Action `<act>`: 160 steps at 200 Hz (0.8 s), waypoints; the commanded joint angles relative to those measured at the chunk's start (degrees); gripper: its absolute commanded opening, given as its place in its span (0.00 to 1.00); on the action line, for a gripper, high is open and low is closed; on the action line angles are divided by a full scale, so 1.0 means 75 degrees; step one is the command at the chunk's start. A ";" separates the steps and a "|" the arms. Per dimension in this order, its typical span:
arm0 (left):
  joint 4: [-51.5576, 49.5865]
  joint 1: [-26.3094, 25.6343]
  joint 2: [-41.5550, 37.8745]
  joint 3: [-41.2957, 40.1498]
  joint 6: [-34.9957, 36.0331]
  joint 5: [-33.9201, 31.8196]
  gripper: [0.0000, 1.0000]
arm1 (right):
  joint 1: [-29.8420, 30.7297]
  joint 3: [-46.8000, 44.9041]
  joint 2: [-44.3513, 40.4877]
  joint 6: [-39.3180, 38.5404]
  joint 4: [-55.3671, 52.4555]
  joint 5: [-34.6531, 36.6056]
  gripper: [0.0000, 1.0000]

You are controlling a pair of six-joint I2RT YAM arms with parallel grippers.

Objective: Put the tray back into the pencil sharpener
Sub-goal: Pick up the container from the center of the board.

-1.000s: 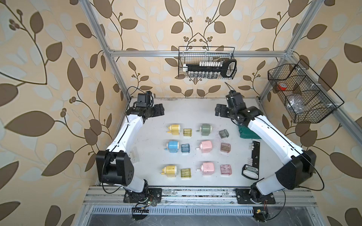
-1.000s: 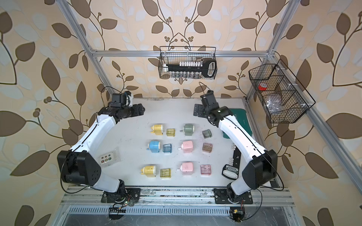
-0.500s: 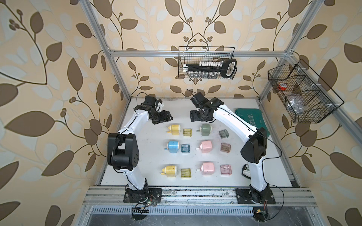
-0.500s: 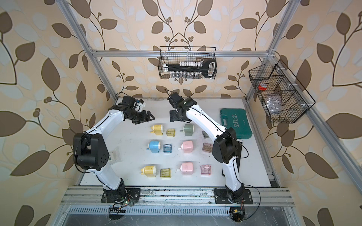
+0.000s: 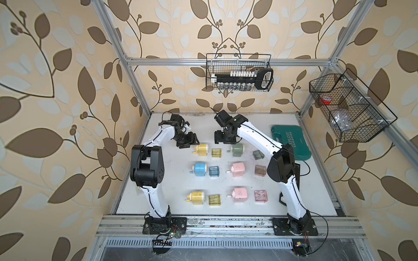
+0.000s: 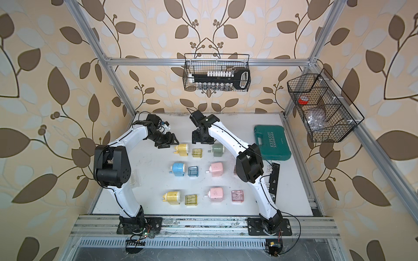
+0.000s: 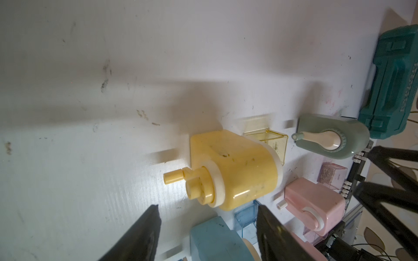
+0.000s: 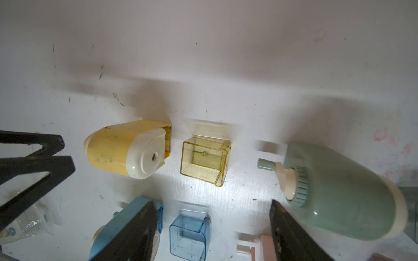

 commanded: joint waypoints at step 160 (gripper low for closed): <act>-0.0405 -0.0033 0.0493 0.0394 0.0009 0.0903 0.64 | 0.0021 0.0391 0.0893 0.0459 0.0133 -0.0643 0.61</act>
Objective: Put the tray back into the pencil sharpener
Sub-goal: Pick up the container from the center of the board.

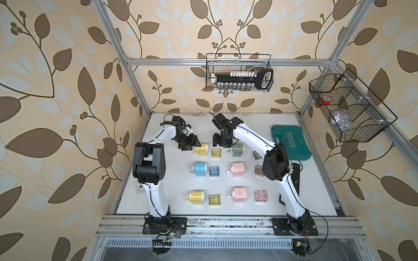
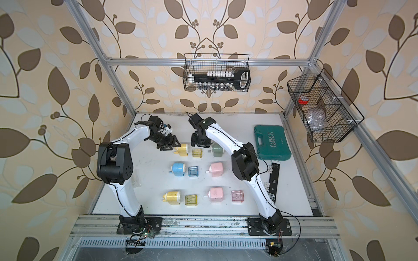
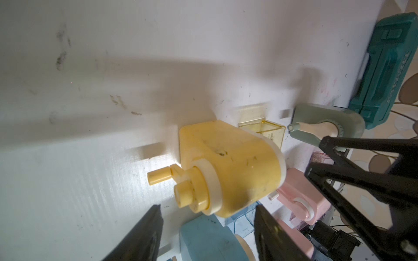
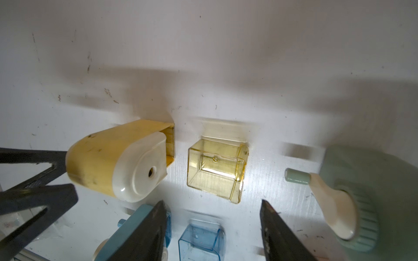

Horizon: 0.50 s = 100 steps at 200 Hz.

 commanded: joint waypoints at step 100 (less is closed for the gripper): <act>-0.0207 -0.0081 0.0235 0.0369 0.0017 0.0313 0.62 | -0.0018 -0.0014 0.0396 0.0173 0.0052 -0.0114 0.58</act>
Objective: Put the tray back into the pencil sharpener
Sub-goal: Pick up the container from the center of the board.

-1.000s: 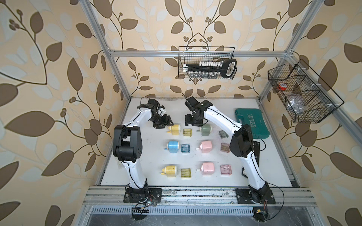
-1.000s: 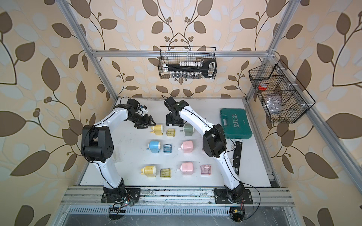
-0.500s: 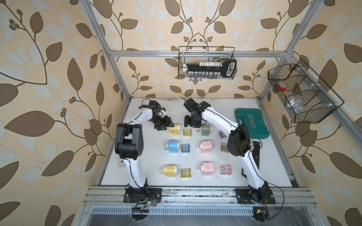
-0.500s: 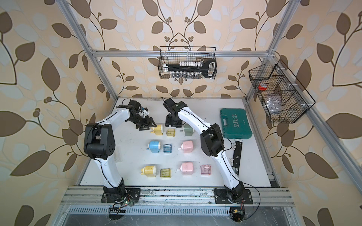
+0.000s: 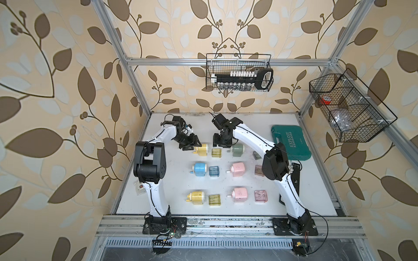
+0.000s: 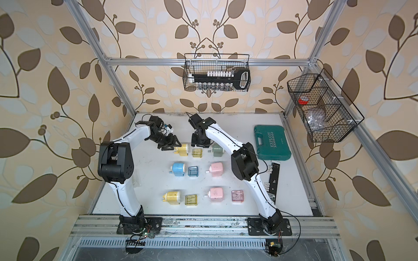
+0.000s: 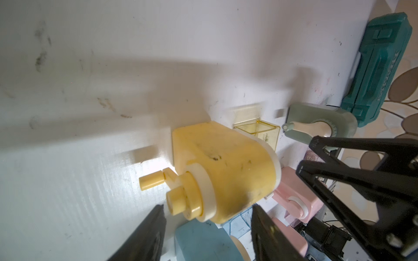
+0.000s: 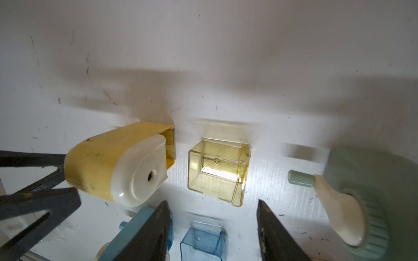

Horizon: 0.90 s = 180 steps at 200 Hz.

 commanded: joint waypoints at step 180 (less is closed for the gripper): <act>-0.0292 -0.0142 0.0256 0.0426 0.0065 0.0143 0.57 | -0.0053 -0.0074 0.0644 0.0338 -0.0253 0.0118 0.50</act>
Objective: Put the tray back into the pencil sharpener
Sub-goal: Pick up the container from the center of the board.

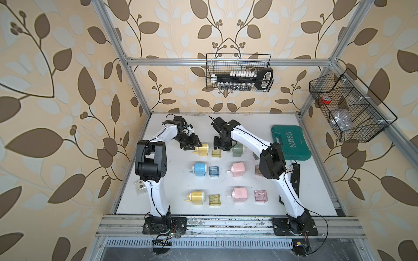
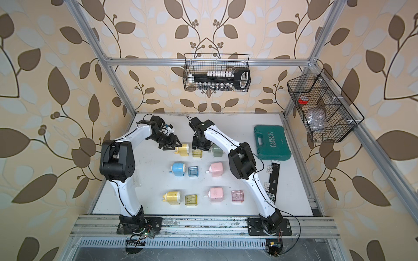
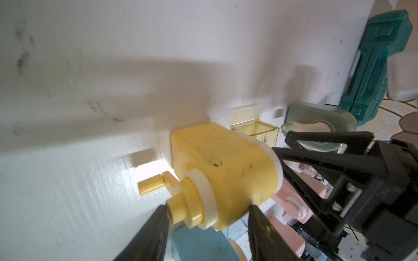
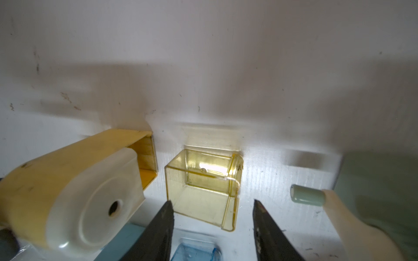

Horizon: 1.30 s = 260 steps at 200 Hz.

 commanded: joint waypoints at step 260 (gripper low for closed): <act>-0.0258 -0.0253 0.0181 0.0259 0.0167 -0.0094 0.56 | 0.0115 0.0836 0.1054 0.0245 -0.0717 0.0400 0.04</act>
